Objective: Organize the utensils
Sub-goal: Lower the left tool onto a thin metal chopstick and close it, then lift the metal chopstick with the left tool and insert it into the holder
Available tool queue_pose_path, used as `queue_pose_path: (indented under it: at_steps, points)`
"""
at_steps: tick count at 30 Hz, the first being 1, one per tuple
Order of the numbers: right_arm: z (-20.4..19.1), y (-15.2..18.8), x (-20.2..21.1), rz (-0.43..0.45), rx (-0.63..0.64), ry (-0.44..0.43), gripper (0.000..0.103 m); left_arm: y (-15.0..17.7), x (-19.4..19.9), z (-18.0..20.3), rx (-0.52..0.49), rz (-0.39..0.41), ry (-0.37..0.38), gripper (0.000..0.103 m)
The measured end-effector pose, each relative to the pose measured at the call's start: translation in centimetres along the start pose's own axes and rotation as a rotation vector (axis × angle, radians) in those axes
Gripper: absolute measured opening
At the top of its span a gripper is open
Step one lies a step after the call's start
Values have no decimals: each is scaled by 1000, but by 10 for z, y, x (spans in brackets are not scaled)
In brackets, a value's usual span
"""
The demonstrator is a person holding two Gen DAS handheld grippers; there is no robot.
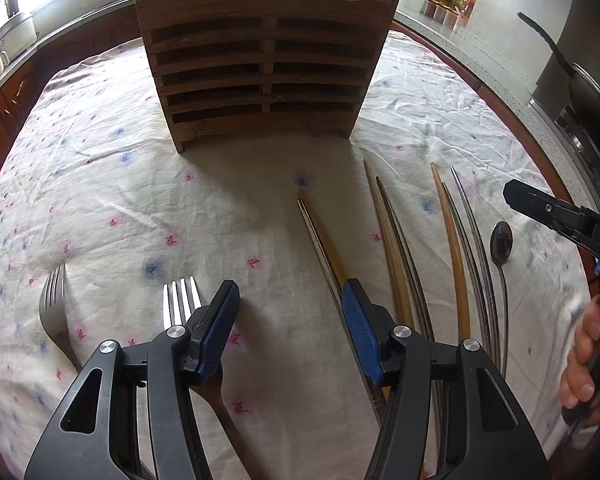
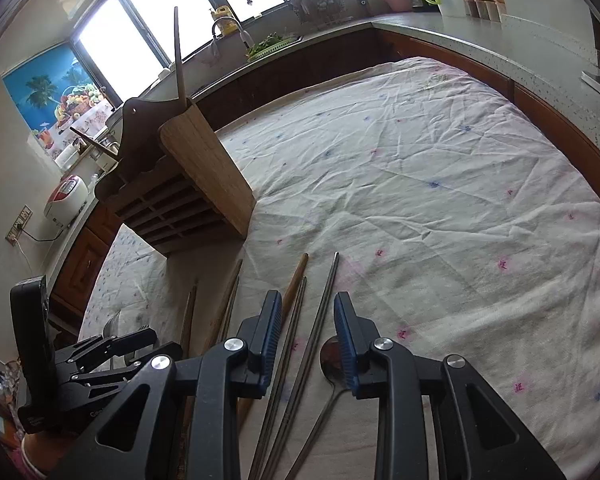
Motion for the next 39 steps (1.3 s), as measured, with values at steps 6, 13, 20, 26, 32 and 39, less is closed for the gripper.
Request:
queue_pose_path:
  at_steps: [6, 13, 20, 26, 32, 39]
  points:
    - [0, 0, -8, -11, 12, 12, 28, -5, -3, 1, -17, 5, -17, 56]
    - [5, -4, -21, -26, 34, 67, 18, -18, -13, 7, -77, -8, -59, 54]
    - [6, -9, -49, -67, 82, 133, 15, -28, -17, 6, -85, -2, -56, 50]
    - [-4, -14, -64, -63, 151, 199, 16, -41, -23, 17, -120, 29, -50, 28]
    - [-8, -11, -65, -31, 210, 247, 9, -43, -25, 23, -140, 56, -46, 8]
    - [-10, -15, -45, -36, 83, 106, 4, -39, -9, 13, -51, 65, 53, 4]
Point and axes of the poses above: each gripper's, at about its wrist camera, not at the fingertips, and x roughly against the way its jaws point, z to its right, y to its underside, the point moved 6 cm from there along -x, roughly the way its jaws point, and after that the axes turned 9 degrees about -x, right-handed, at the moved point
